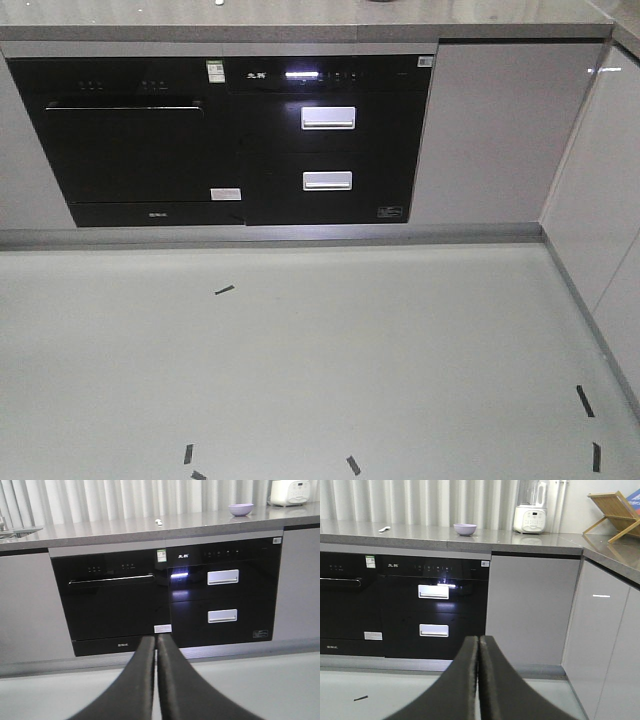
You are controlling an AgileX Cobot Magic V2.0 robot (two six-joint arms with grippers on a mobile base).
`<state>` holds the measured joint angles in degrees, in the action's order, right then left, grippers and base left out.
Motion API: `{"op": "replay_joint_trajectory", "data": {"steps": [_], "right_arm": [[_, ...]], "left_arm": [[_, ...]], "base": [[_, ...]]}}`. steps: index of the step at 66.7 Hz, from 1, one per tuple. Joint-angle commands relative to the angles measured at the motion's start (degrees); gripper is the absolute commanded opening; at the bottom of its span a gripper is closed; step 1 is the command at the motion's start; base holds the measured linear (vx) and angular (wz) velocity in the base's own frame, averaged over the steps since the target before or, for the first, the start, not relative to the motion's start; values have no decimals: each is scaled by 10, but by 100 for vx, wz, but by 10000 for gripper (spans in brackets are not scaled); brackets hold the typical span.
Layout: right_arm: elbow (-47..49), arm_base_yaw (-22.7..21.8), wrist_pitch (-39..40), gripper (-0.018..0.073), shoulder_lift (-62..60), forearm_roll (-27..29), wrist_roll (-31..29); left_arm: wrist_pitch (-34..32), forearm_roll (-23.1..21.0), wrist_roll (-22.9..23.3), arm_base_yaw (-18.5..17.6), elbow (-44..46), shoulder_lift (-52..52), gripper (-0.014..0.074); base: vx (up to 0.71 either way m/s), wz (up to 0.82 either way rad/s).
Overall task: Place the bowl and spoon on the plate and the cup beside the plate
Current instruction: 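Drive the base toward the counter holding the spoon and bowl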
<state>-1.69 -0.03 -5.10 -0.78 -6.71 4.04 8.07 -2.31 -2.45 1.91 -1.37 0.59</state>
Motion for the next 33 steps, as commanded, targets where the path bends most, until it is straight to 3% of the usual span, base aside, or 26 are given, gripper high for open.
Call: {"op": "replay_joint_trajectory", "data": {"steps": [1, 33], "right_arm": [[-4, -3, 40, -6, -3, -3, -2], [-4, -3, 40, -6, -3, -3, -2]], "left_arm": [[-40, 0, 5, -3, 11, 9, -6], [-40, 0, 5, -3, 11, 9, -6]], "base": [[11, 11], [12, 9]]}}
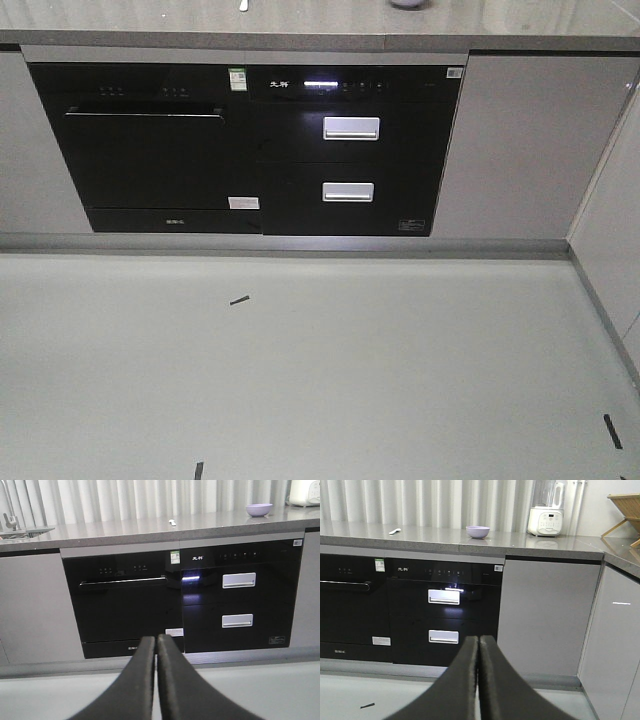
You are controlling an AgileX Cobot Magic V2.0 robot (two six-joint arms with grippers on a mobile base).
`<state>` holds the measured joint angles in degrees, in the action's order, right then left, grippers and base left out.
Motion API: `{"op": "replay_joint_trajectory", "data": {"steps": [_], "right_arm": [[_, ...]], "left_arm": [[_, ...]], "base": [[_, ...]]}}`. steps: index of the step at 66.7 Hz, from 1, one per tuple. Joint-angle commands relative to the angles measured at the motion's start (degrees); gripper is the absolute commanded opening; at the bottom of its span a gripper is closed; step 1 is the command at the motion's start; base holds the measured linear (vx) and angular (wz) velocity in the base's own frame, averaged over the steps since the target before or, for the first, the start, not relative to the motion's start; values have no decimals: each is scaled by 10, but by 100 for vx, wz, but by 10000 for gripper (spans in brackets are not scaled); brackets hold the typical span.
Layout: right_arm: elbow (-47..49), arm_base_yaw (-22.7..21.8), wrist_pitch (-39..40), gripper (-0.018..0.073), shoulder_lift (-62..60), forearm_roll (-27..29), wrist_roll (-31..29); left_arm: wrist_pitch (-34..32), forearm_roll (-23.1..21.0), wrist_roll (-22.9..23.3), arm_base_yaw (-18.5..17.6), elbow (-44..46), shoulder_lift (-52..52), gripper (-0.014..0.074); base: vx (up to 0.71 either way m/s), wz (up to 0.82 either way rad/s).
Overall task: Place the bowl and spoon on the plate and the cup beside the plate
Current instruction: 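Drive the base toward the counter holding the spoon and bowl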
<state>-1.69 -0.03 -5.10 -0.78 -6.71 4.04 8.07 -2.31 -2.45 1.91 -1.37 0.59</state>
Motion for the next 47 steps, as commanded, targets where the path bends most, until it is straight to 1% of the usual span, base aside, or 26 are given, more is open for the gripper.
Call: {"op": "replay_joint_trajectory", "data": {"steps": [1, 47], "right_arm": [[-4, -3, 40, -6, -3, -3, -2], [-4, -3, 40, -6, -3, -3, -2]], "left_arm": [[-40, 0, 5, -3, 11, 9, -6], [-40, 0, 5, -3, 11, 9, -6]], "base": [[13, 2], [18, -2]]}}
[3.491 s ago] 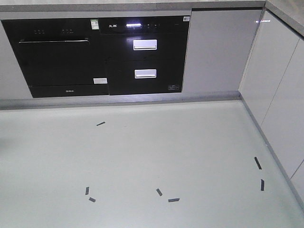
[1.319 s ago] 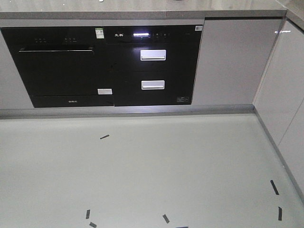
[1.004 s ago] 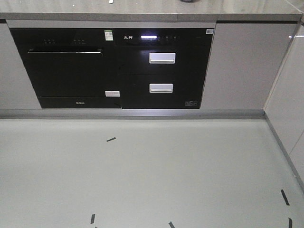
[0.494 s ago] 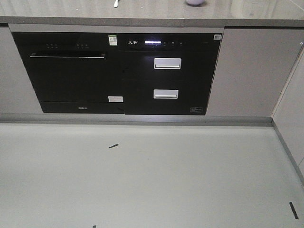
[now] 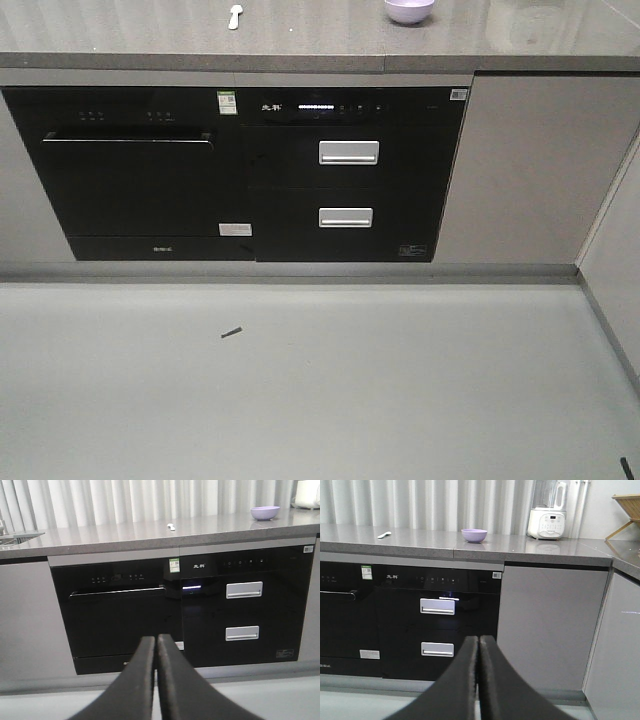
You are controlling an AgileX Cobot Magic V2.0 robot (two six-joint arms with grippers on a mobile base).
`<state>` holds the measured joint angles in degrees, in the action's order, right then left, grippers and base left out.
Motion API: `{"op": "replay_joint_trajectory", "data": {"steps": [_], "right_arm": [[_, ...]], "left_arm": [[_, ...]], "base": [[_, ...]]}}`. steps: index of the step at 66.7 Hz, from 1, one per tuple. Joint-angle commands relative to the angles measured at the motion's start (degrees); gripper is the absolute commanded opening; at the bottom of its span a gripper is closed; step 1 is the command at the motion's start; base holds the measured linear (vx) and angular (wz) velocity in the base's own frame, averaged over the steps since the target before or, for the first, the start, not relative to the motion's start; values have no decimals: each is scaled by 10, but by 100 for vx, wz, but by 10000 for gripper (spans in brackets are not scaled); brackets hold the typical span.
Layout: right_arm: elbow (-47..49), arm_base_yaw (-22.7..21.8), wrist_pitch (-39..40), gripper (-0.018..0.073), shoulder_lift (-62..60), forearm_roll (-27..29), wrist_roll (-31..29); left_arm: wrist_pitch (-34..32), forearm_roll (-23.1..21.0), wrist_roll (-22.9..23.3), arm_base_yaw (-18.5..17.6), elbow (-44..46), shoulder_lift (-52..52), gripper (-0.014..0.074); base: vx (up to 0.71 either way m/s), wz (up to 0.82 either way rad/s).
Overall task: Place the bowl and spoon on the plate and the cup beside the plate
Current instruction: 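Drive the base toward the counter holding the spoon and bowl, then approach the counter and stop facing the spoon and lilac bowl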
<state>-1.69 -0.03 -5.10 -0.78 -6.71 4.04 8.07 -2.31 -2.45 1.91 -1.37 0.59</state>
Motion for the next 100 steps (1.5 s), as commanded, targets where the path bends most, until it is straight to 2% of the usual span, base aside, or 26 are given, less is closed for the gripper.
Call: {"op": "replay_joint_trajectory", "data": {"steps": [1, 100], "right_arm": [[-4, -3, 40, -6, -3, -3, -2], [-4, -3, 40, -6, -3, -3, -2]], "left_arm": [[-40, 0, 5, -3, 11, 9, -6], [-40, 0, 5, -3, 11, 9, -6]], "base": [[20, -3], [19, 0]]}}
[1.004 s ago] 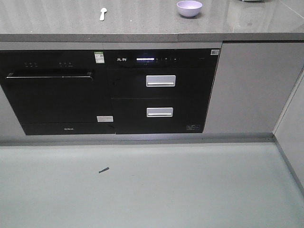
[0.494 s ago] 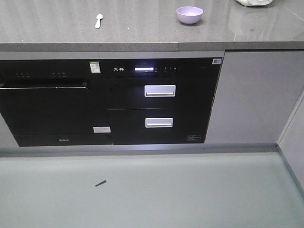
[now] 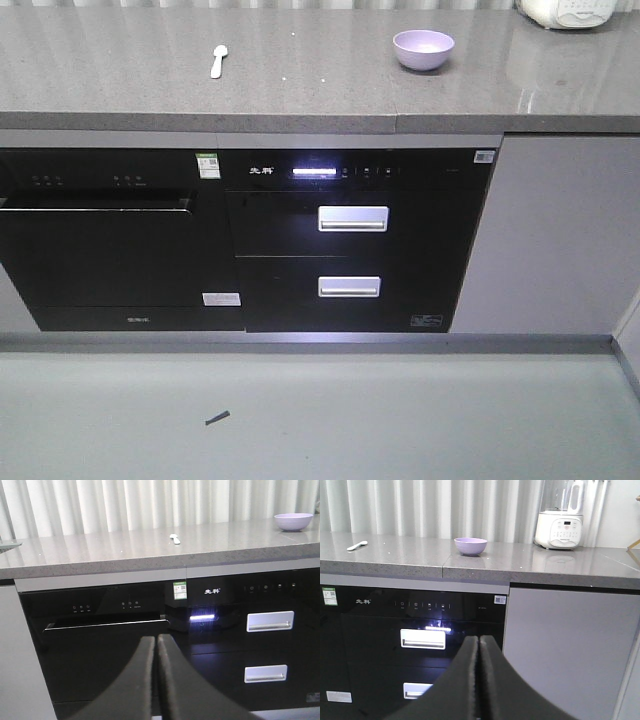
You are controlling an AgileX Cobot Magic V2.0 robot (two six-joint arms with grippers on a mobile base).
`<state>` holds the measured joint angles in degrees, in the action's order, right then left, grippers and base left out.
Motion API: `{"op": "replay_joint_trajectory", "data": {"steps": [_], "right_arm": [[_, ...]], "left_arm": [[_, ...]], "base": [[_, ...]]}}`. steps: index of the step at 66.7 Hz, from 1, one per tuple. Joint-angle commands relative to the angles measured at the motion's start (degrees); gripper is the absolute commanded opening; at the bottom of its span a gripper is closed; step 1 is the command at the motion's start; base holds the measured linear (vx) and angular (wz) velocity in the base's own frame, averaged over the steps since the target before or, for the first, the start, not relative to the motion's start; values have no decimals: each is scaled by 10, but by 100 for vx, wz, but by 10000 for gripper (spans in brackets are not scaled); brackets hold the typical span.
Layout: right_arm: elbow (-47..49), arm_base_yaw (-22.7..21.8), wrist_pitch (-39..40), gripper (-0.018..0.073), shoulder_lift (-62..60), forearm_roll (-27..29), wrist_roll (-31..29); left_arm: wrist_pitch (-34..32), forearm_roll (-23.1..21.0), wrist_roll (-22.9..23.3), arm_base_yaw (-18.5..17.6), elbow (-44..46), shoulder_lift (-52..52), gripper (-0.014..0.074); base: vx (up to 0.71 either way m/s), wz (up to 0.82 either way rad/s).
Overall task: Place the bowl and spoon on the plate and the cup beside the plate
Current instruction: 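Approach the counter and stop facing the spoon and lilac bowl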
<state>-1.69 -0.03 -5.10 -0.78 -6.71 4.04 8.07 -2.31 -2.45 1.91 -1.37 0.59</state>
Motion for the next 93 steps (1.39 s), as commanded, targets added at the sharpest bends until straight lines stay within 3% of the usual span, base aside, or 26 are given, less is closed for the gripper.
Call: {"op": "replay_joint_trajectory", "data": {"steps": [1, 93], "right_arm": [[-4, -3, 40, -6, -3, -3, -2], [-4, -3, 40, -6, -3, -3, -2]], "left_arm": [[-40, 0, 5, -3, 11, 9, -6], [-40, 0, 5, -3, 11, 9, -6]], "base": [[23, 7], [17, -2]]}}
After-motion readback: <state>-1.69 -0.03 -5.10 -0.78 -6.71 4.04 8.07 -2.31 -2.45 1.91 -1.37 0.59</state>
